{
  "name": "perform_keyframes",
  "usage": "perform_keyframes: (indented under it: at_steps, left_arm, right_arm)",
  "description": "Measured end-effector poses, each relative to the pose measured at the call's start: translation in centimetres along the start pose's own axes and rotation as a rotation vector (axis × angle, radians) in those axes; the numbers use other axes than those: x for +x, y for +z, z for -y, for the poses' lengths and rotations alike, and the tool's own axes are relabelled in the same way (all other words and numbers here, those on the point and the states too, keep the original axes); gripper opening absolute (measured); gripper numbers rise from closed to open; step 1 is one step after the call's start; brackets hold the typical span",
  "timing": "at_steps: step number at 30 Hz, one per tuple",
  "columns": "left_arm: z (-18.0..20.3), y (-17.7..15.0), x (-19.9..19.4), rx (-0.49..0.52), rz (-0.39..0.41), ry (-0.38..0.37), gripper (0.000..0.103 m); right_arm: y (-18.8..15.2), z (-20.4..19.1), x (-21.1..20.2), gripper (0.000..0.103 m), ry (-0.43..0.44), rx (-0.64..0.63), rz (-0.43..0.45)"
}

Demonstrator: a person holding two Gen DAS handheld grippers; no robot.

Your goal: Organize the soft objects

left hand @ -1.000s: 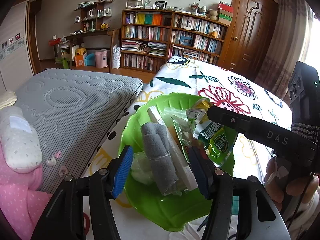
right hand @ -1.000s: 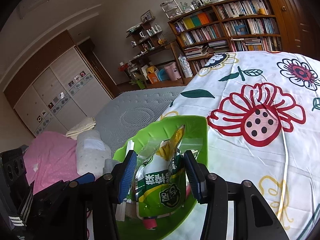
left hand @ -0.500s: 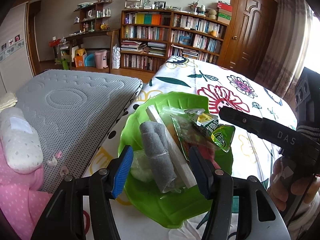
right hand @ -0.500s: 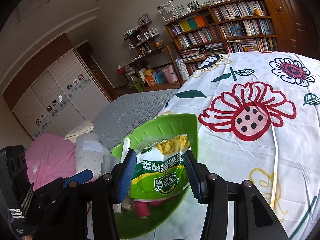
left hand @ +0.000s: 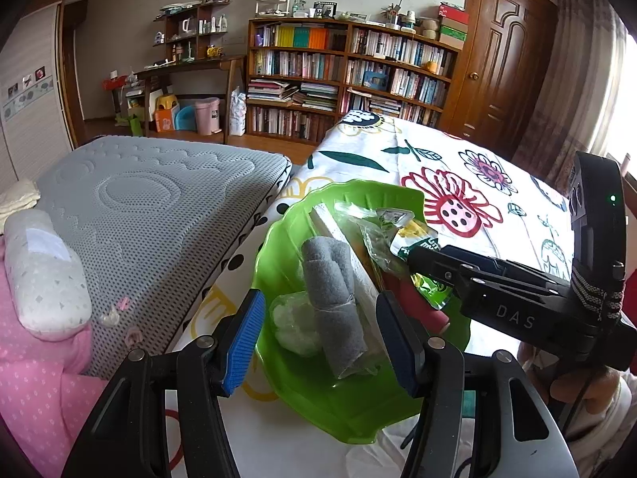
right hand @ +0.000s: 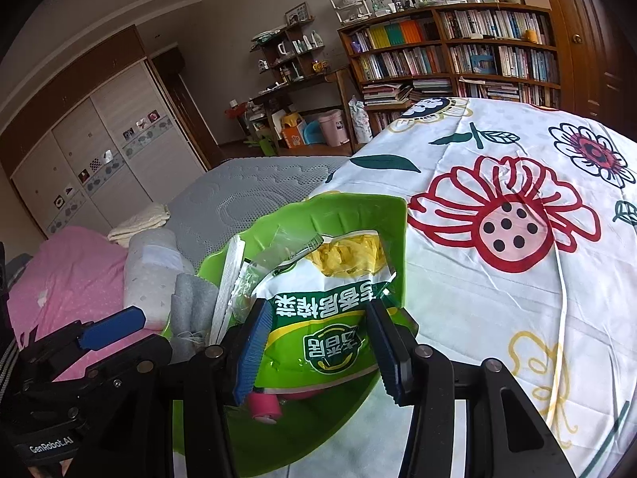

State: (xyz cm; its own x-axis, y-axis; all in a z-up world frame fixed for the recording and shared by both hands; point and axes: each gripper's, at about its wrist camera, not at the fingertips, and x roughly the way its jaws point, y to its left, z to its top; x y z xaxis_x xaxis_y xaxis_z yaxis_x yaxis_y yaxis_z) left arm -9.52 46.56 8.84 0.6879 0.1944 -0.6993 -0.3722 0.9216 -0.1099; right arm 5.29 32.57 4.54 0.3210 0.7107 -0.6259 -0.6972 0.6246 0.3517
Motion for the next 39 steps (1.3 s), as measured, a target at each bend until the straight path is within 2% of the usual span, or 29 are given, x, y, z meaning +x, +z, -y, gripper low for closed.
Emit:
perform_keyframes:
  at_steps: [2,6,8,13,16,21,29,34,39]
  left_arm:
    - [0.0,-0.1,-0.1,0.008,0.001,0.011,0.06]
    - [0.0,-0.4,-0.4,0.012,0.011,0.036,0.069]
    - [0.0,-0.5,-0.6,0.015,0.015,0.053,0.072]
    - [0.3,-1.0,-1.1,0.024,0.03,0.122,0.086]
    - [0.3,-1.4,-1.4,0.021,0.028,0.152,0.087]
    - [0.5,-1.7,-1.7,0.01,0.025,0.168,0.087]
    - [1.8,-2.5,-3.0,0.075,0.072,0.245,0.088]
    - [2.5,-2.9,-3.3,0.104,0.077,0.253,0.088]
    - [2.6,-3.3,-3.4,0.105,0.071,0.259,0.088]
  right_arm:
    - [0.0,-0.2,-0.2,0.053,-0.01,-0.014,0.001]
    - [-0.2,-0.6,-1.0,0.055,-0.023,-0.033,0.008]
    - [-0.3,-0.7,-1.6,0.063,-0.041,-0.04,0.02]
    - [-1.1,-1.5,-4.0,0.089,-0.087,-0.089,0.066]
    - [-1.9,-1.8,-5.1,0.102,-0.09,-0.11,0.067]
    - [-3.0,-2.5,-5.9,0.103,-0.085,-0.134,0.029]
    - [-3.9,-3.1,-7.2,0.103,-0.078,-0.124,0.054]
    - [-4.6,-3.8,-7.1,0.103,-0.143,-0.173,0.055]
    - [-5.0,-4.2,-7.3,0.103,-0.16,-0.186,0.057]
